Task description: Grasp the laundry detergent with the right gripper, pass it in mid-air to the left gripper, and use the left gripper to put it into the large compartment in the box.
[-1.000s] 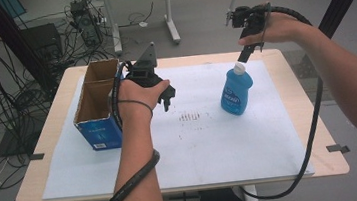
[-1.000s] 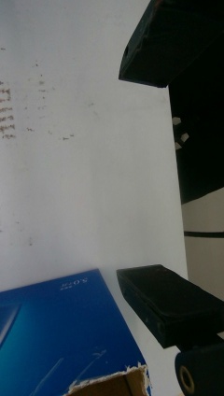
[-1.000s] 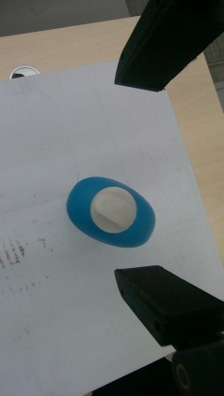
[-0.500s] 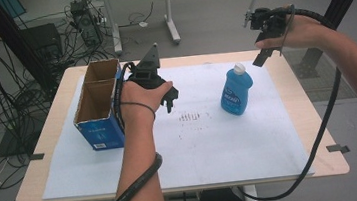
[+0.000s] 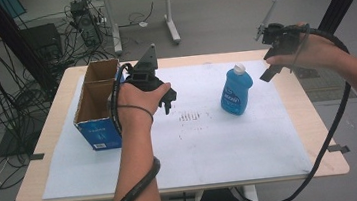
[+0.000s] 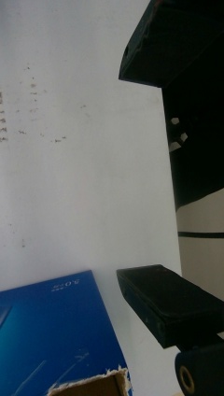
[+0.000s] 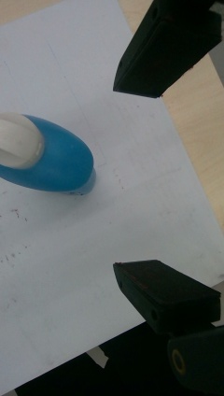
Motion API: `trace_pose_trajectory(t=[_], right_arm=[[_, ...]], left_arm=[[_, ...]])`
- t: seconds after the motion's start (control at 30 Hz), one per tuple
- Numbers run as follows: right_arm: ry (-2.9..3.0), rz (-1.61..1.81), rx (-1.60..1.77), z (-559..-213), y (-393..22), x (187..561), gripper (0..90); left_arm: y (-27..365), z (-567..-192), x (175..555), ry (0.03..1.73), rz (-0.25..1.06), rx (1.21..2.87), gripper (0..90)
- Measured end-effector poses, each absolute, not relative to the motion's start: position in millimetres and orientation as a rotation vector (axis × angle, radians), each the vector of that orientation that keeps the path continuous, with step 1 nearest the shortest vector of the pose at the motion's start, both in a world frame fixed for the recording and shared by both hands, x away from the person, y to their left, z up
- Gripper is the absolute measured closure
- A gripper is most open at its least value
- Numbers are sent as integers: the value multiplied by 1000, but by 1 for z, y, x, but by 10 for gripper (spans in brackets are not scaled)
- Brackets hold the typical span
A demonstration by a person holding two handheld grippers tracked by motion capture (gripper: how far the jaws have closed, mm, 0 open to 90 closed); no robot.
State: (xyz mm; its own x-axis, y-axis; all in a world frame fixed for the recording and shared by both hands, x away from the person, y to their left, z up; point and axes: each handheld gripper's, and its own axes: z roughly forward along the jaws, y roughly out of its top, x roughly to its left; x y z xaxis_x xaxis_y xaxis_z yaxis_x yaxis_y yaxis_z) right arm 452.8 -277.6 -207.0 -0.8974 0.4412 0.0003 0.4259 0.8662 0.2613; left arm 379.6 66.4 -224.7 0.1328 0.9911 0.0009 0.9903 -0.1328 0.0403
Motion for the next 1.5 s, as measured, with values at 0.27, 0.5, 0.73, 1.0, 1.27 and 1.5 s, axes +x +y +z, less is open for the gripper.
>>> trace_pose_trajectory(t=[0.27,0.5,0.73,1.0,1.27,1.5], right_arm=[[2925,508,744,-242,-291,442,96],[2852,630,842,-265,-304,442,98],[2792,709,871,-288,-305,444,76],[2733,790,906,-317,-295,444,40],[2662,851,943,-343,-286,447,34],[2604,941,918,-358,-282,449,31]], left_arm=[[71,-229,379,2050,38,2341,63],[73,-229,380,2048,53,2341,63],[75,-231,382,2057,47,2343,63],[76,-236,383,2065,43,2343,63],[79,-241,385,2077,36,2354,63],[80,-244,387,2085,33,2350,63]])
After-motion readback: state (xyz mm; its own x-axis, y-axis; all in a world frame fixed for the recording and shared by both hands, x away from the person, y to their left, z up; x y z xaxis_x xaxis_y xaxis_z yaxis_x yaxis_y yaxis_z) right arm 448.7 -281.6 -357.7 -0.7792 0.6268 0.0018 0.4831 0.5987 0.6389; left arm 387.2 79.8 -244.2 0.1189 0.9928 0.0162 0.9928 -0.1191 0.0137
